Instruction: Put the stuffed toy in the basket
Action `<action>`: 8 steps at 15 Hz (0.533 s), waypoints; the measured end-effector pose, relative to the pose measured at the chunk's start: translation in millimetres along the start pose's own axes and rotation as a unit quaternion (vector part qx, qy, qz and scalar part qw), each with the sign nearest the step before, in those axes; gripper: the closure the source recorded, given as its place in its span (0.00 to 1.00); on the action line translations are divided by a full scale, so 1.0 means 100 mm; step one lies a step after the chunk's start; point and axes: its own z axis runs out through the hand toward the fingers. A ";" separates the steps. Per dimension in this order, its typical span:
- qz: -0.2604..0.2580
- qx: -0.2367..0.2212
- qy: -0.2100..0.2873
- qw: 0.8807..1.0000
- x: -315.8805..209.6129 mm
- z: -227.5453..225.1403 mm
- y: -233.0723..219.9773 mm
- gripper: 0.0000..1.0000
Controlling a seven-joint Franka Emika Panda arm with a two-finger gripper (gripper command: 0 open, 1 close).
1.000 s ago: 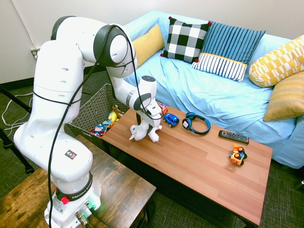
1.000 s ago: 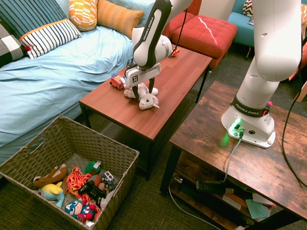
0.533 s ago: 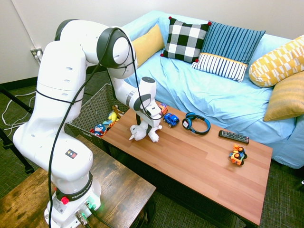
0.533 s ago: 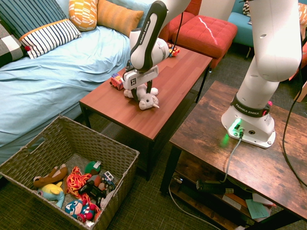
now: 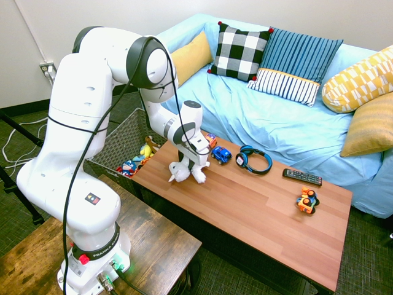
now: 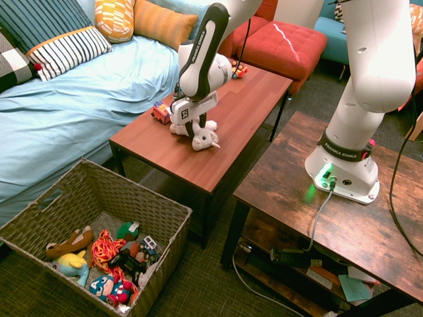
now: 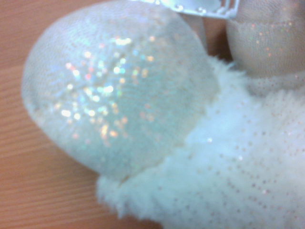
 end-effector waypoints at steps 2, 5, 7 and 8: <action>-0.023 0.010 0.006 1.000 -0.11 -0.20 -0.04 1.00; -0.076 0.024 0.023 0.997 -0.51 -0.65 -0.18 1.00; -0.114 0.024 0.044 0.992 -0.95 -1.00 -0.35 1.00; -0.129 0.023 0.054 0.990 -1.20 -1.16 -0.46 1.00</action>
